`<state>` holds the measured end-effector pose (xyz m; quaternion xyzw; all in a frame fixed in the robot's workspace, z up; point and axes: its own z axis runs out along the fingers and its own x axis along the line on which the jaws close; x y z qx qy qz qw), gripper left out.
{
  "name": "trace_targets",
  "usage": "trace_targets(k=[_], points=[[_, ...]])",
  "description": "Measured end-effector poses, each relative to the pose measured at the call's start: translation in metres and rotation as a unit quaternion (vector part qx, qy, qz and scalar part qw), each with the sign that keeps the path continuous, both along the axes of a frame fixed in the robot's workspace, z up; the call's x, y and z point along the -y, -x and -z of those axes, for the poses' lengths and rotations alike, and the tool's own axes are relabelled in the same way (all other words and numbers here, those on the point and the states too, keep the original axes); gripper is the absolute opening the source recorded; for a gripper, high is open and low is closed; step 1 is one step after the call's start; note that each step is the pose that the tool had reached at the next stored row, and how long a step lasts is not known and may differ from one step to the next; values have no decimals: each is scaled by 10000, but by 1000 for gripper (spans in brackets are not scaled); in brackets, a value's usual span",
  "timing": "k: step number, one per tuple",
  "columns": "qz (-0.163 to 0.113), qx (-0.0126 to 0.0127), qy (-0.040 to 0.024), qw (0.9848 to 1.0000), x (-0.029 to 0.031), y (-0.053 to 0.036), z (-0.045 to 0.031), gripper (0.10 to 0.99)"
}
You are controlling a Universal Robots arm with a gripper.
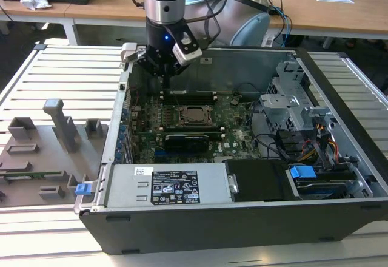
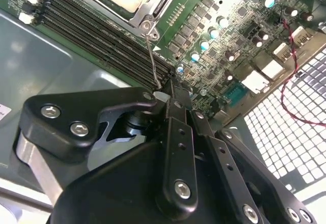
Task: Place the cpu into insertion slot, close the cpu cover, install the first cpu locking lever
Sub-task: 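Install the first cpu locking lever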
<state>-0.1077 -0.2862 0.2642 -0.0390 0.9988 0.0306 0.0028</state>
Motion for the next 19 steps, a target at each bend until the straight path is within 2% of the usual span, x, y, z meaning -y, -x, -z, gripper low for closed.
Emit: trace_targets(k=[5, 7, 11, 14, 19], points=[[-1, -2, 0, 10000, -4, -126, 9, 106], [-1, -10, 1, 10000, -6, -238, 11, 106], [-1, -19, 0, 10000, -6, -346, 12, 106], [-1, -31, 0, 10000, -8, -461, 14, 106], [0, -35, 0, 10000, -8, -489, 14, 106]])
